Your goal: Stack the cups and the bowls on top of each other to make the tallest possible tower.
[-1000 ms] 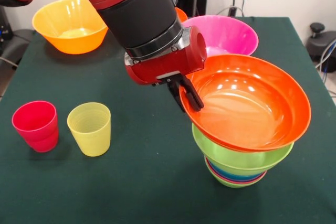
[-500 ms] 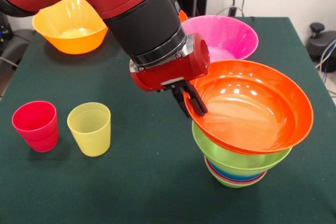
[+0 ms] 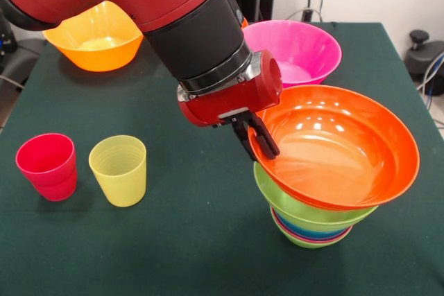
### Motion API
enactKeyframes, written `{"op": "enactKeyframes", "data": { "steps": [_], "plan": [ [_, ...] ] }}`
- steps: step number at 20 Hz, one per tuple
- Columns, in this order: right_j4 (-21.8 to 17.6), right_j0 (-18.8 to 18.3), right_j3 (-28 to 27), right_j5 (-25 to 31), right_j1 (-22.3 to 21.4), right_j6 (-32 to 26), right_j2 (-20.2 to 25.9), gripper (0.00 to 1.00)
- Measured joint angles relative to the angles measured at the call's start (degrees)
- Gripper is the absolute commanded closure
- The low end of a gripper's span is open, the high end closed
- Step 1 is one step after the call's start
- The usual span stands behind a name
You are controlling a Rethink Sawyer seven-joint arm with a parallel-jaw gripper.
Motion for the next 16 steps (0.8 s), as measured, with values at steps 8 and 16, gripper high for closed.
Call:
{"op": "enactKeyframes", "data": {
  "steps": [8, 16],
  "plan": [
    [-1.5, -0.4, 0.5, -0.1, 0.0, 0.0, 0.2, 1.00],
    [-2.4, -0.9, 0.5, -0.1, 0.1, 0.0, 0.6, 1.00]
  ]
}}
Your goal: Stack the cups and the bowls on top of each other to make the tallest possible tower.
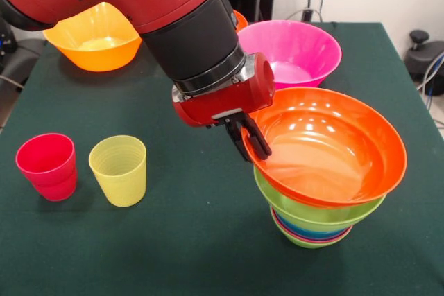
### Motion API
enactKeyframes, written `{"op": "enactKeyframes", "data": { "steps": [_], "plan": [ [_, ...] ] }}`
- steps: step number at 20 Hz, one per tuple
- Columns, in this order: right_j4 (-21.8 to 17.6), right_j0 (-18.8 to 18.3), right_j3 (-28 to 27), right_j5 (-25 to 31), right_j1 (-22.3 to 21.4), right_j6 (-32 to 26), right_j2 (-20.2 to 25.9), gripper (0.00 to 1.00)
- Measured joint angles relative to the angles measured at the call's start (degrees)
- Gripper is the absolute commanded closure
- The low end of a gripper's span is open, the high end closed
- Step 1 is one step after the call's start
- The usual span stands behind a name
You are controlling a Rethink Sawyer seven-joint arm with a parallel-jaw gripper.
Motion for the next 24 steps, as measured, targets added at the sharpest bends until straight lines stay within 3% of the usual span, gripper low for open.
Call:
{"op": "enactKeyframes", "data": {
  "steps": [24],
  "plan": [
    [-2.1, -0.1, 0.0, -0.3, 2.9, 0.0, 2.3, 1.00]
  ]
}}
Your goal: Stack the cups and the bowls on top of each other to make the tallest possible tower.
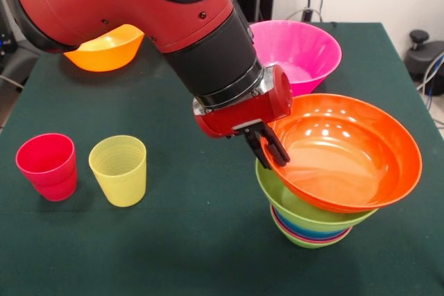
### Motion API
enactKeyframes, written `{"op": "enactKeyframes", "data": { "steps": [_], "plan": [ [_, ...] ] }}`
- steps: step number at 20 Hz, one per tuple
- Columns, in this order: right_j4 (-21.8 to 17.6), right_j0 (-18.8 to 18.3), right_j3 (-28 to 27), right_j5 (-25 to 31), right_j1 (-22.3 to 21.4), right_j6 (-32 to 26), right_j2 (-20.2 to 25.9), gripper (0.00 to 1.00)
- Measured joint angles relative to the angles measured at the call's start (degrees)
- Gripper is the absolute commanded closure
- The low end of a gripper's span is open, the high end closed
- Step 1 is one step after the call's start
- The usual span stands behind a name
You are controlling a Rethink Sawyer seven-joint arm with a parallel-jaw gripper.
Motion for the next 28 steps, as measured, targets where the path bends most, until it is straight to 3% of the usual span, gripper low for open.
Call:
{"op": "enactKeyframes", "data": {
  "steps": [28],
  "plan": [
    [-0.9, -0.2, -0.2, 0.0, 2.5, 0.0, 1.8, 1.00]
  ]
}}
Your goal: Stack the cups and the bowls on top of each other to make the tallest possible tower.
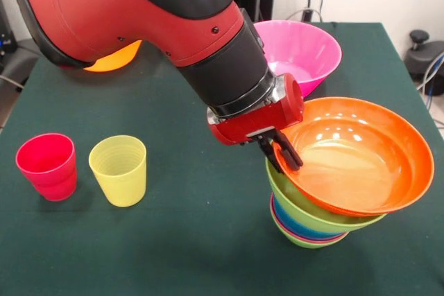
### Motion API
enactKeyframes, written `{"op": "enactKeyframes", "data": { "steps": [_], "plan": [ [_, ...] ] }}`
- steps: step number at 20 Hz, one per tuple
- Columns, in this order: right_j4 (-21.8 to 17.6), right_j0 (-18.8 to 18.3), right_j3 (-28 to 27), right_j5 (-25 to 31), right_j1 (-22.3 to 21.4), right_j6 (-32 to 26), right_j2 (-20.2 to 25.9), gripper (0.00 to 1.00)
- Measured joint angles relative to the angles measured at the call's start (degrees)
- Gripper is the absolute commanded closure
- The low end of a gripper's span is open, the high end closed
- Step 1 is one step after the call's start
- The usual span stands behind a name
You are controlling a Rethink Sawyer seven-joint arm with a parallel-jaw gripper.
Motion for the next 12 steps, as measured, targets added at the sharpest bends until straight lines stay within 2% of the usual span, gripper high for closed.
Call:
{"op": "enactKeyframes", "data": {
  "steps": [12],
  "plan": [
    [-0.5, -0.1, -1.4, 0.0, 1.4, 0.0, 1.3, 1.00]
  ]
}}
